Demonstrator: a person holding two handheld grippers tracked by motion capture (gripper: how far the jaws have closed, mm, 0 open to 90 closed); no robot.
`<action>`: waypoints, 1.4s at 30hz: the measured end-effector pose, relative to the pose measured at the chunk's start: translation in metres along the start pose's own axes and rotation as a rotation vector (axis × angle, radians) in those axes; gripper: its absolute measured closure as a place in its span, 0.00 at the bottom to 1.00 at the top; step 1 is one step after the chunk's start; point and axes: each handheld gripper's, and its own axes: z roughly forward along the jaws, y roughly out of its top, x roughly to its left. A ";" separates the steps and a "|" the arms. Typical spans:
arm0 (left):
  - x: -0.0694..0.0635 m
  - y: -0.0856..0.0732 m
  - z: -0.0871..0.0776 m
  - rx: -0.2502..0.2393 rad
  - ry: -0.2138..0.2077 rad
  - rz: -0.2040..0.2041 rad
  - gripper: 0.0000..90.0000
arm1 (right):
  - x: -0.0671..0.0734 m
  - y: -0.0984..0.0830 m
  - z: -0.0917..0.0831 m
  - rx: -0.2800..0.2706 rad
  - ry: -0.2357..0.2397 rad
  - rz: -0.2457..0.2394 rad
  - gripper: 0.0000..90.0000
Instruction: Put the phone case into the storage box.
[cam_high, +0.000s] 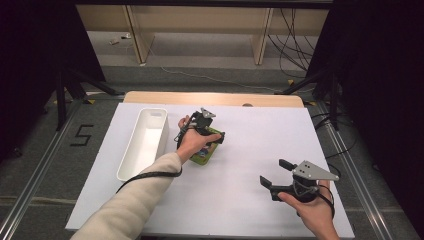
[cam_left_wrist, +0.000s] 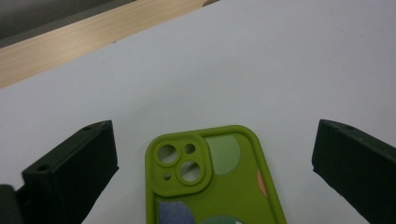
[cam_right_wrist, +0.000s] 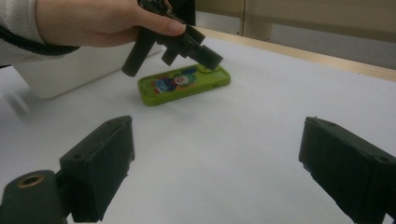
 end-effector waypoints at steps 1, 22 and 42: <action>0.000 0.000 0.001 0.005 0.000 0.002 0.00 | 0.000 0.000 0.000 -0.002 0.002 -0.001 0.13; 0.003 0.000 0.022 0.059 0.026 -0.022 0.00 | 0.001 0.000 0.002 0.007 0.007 -0.012 0.13; 0.005 -0.003 0.030 0.089 0.041 -0.046 0.00 | 0.001 -0.001 0.003 0.017 0.014 -0.013 0.13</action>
